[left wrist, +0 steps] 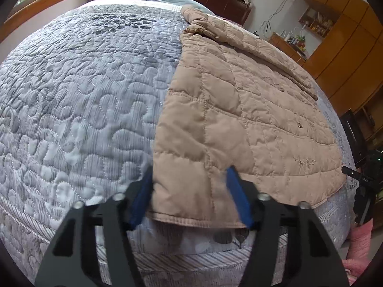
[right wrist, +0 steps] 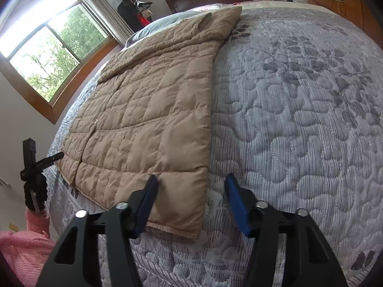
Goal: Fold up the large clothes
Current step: 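Move both grippers to the hem of the narrowed coat, then grasp the hem with the left gripper while the right gripper grasps it too, lifting toward the collar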
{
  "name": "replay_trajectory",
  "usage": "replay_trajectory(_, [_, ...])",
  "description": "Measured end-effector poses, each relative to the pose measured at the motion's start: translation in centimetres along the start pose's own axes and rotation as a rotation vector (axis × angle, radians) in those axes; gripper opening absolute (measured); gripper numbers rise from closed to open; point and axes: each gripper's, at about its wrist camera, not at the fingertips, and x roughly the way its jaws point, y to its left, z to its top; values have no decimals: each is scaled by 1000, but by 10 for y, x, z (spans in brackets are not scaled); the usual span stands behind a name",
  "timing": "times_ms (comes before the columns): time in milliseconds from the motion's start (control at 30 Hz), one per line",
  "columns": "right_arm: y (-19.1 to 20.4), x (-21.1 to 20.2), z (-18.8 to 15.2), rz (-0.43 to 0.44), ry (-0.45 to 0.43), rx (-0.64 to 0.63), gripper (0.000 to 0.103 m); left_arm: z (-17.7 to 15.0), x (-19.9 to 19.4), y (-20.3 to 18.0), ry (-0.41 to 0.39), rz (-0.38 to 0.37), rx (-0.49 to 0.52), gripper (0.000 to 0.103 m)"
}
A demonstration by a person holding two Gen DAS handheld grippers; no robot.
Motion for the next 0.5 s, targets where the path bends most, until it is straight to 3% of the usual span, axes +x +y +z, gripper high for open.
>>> replay_trajectory(33, [2, 1, 0, 1, 2, -5, 36, 0, 0, -1, 0, -4, 1, 49])
replay_trajectory(100, [4, 6, 1, 47, 20, 4, 25, -1, 1, -2, 1, -10, -2, 34])
replay_trajectory(200, [9, 8, 1, 40, 20, -13, 14, -1, 1, -2, -2, -37, -22, 19])
replay_trajectory(500, [25, -20, -5, 44, -39, -71, 11, -12, -36, -11, -88, -53, 1, 13])
